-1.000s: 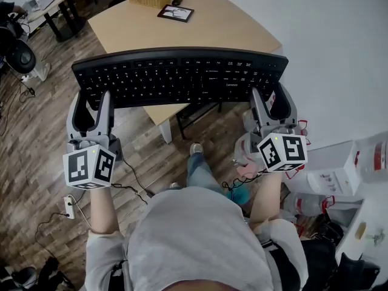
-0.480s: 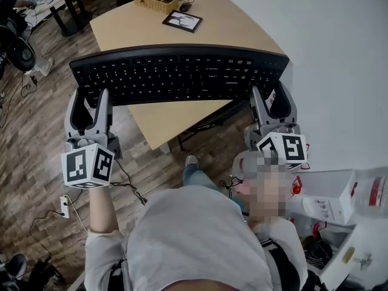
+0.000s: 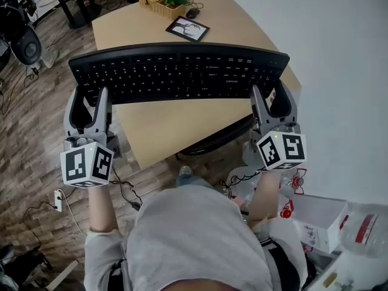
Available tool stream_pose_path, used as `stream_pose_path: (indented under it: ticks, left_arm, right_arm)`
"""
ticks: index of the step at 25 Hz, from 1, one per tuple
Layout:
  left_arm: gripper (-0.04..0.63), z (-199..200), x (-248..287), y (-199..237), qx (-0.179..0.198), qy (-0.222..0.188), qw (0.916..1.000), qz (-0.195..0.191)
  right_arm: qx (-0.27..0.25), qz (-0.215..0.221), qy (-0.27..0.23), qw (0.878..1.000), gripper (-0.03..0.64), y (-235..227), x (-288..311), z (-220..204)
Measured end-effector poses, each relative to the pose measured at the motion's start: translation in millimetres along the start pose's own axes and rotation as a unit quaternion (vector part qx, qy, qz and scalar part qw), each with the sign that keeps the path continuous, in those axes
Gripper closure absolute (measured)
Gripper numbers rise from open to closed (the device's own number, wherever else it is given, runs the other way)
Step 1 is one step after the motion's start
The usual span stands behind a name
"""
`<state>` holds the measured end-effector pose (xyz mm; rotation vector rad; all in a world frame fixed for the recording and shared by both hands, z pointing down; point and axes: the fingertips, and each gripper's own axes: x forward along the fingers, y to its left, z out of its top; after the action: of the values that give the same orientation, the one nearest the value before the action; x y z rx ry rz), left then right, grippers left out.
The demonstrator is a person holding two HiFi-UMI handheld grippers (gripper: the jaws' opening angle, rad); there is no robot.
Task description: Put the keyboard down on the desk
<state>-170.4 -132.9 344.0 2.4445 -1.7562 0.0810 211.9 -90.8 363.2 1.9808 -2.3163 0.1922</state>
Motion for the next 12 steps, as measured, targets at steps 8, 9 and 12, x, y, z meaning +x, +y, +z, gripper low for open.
stream_pose_path:
  ticks: [8,9,12]
  left_arm:
    - [0.311,-2,-5,0,-0.006,0.003,1.0,-0.006]
    - [0.311,3,-8,-1,-0.001,-0.009,0.9999,-0.008]
    - [0.311,29,-11,-3,0.022,-0.074,0.9969,-0.015]
  right_arm:
    - [-0.007,-0.006,0.001,1.0,0.36,3,-10,2]
    - [-0.009,-0.007,-0.012,1.0,0.361,5,-13,6]
    - [-0.018,-0.011,-0.078,0.997,0.361,5,-17,25]
